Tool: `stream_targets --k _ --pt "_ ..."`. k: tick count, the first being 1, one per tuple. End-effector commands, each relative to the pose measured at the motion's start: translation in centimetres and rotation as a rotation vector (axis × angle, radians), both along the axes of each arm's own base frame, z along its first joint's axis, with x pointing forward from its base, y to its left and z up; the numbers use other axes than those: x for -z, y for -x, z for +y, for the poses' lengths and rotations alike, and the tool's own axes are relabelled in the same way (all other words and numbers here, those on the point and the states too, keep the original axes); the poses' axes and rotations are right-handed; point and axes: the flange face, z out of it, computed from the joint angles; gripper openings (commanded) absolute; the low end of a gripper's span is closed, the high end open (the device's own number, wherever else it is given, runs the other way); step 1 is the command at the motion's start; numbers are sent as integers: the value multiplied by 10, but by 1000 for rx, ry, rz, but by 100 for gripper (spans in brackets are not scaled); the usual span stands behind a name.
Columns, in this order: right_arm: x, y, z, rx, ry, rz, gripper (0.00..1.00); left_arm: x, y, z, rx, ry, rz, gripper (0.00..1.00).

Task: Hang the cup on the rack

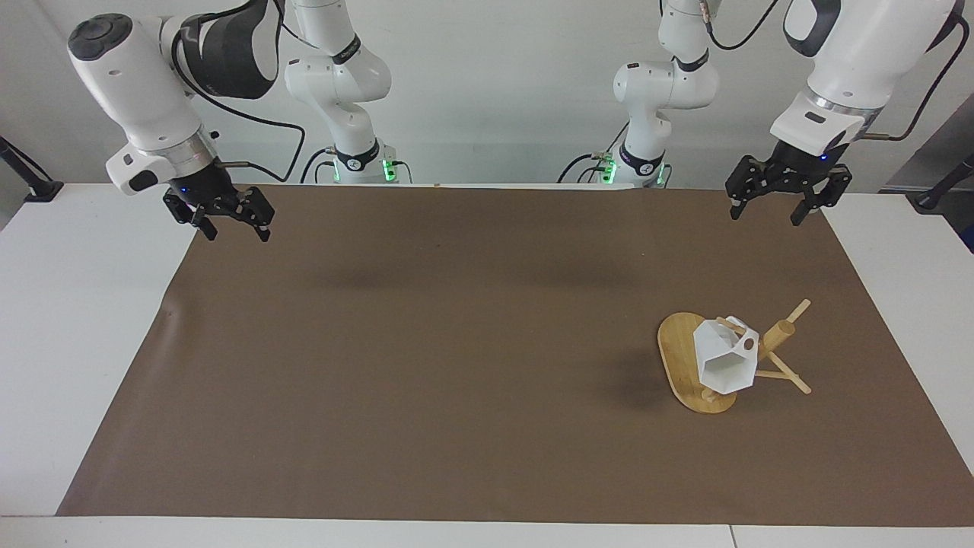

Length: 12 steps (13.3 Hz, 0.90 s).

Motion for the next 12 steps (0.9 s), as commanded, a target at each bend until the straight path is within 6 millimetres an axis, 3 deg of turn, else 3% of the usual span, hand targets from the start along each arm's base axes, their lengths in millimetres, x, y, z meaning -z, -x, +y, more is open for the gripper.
stream_targets --k 1,6,12 --pt "-4 3 -2 -19 7 -17 100 -4 -2 18 -6 -13 23 100" --pt "-4 3 -2 -19 7 -17 100 -3 -1 40 26 -20 25 100" --pt "-4 3 -2 -19 7 -17 100 -1 -2 34 37 -21 13 100"
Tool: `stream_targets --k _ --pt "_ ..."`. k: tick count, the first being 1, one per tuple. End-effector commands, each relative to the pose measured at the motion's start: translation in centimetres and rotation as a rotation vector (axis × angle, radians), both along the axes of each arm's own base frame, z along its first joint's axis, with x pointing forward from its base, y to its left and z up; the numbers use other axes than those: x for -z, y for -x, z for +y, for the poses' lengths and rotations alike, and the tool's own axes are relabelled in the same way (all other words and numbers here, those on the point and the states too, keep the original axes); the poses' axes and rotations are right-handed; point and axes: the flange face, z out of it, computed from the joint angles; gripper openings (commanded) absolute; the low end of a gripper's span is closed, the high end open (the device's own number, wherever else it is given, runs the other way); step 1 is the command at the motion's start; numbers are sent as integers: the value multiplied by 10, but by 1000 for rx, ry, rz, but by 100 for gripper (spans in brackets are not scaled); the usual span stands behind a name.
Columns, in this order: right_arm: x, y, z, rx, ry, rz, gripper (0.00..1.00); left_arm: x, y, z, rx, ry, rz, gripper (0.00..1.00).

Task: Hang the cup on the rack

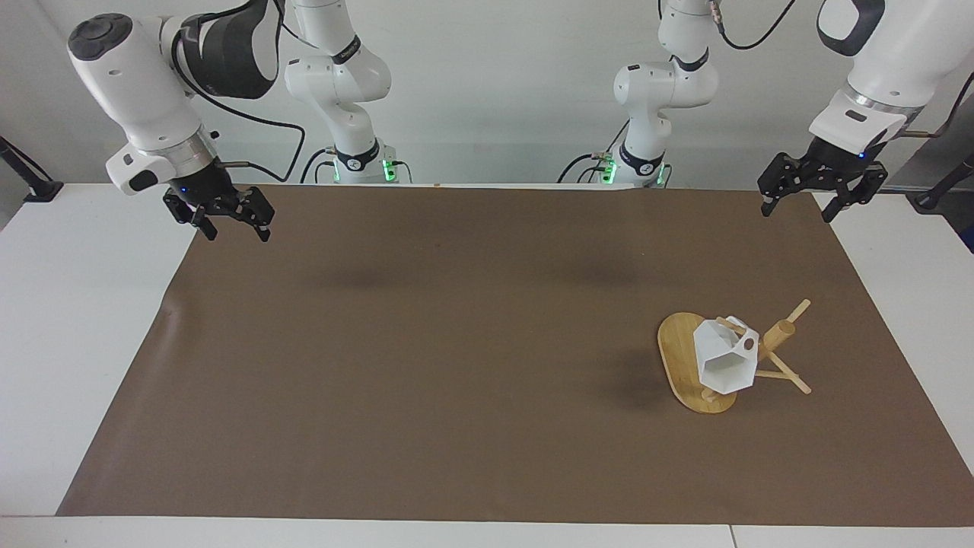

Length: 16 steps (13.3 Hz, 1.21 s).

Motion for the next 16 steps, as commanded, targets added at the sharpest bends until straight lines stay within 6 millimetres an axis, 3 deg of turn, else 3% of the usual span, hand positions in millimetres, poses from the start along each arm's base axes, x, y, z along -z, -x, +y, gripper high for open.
stream_targets --k 1,16 --pt "-4 3 -2 -19 7 -16 100 0 -2 -1 12 -13 -1 100" --pt "-4 3 -3 -17 7 -16 100 3 -3 -1 -94 -51 -10 100"
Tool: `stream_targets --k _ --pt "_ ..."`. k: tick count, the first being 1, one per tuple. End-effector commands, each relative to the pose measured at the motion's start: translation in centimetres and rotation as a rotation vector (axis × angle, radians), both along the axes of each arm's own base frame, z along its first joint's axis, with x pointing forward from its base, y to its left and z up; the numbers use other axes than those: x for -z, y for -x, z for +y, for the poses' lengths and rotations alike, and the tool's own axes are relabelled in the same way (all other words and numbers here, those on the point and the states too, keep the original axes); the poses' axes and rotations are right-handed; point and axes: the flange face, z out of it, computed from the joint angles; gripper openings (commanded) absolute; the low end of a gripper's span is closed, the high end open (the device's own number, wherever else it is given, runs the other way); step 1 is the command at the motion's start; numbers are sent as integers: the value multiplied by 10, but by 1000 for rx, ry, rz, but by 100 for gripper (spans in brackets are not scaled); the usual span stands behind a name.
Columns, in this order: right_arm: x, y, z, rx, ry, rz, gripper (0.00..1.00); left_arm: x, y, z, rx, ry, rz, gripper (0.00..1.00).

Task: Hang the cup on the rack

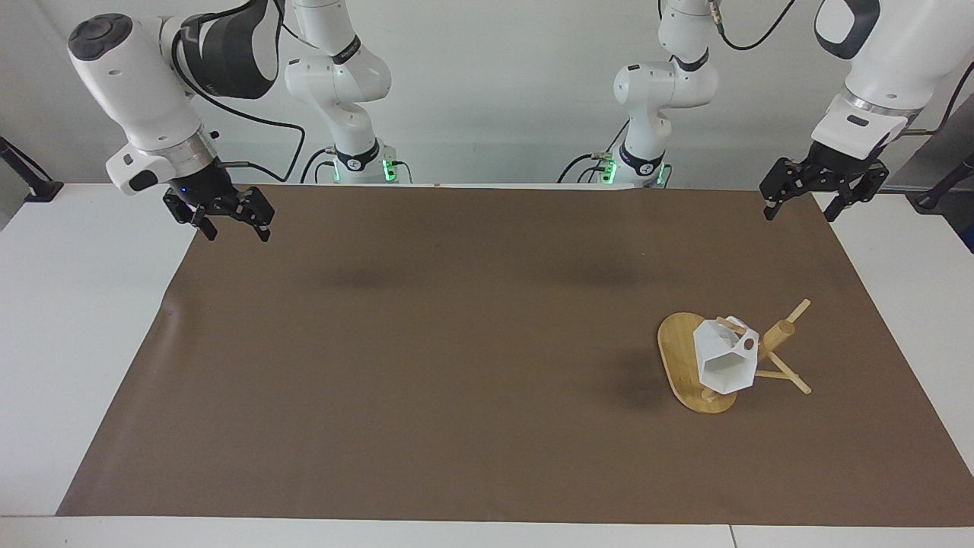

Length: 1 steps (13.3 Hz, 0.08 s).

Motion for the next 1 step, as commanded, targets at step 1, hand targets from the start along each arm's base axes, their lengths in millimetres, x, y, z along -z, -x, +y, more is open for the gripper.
stream_targets --k 1 --pt "-4 3 -2 -19 7 -16 100 1 -1 -3 -11 -25 -10 100"
